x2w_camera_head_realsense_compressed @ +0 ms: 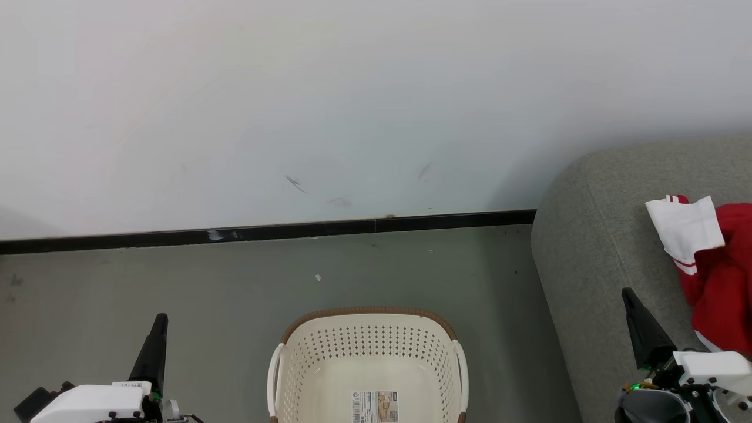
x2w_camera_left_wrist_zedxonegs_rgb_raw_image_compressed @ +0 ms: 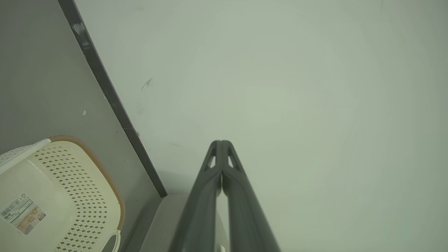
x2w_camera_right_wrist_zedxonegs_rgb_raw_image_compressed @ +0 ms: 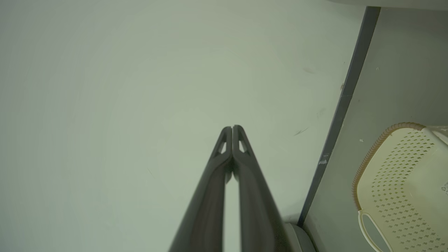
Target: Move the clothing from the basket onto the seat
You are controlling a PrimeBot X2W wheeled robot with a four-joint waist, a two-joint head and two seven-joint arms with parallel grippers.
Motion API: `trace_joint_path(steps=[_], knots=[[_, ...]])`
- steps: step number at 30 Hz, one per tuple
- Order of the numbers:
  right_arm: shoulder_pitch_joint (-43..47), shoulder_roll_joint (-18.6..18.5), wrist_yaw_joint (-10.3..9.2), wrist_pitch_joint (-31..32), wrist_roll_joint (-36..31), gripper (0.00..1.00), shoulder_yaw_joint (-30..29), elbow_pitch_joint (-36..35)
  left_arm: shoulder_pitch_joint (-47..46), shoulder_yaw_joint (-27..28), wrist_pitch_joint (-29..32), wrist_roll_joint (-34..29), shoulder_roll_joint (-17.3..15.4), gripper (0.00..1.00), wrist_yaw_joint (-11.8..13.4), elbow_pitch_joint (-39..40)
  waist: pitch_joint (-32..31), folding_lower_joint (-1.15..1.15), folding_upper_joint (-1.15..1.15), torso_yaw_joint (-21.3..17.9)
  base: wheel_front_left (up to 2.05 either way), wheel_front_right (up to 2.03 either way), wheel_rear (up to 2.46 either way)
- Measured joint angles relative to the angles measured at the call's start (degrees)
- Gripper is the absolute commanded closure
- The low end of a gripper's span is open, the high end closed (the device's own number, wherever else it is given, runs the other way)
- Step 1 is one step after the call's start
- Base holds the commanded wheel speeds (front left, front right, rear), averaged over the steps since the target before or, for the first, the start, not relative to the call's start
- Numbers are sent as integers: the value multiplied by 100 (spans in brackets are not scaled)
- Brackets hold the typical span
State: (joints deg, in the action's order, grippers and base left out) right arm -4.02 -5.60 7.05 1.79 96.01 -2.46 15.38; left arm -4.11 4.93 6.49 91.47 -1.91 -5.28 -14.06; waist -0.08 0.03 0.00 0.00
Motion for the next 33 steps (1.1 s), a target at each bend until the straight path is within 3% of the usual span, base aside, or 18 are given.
trace_joint_path(steps=[33], knots=[[-1, -4, 0, 0, 0, 100, 0, 5, 0, -1, -1, 8, 1, 100, 1, 4, 1, -1, 0, -1, 0, 0, 0]])
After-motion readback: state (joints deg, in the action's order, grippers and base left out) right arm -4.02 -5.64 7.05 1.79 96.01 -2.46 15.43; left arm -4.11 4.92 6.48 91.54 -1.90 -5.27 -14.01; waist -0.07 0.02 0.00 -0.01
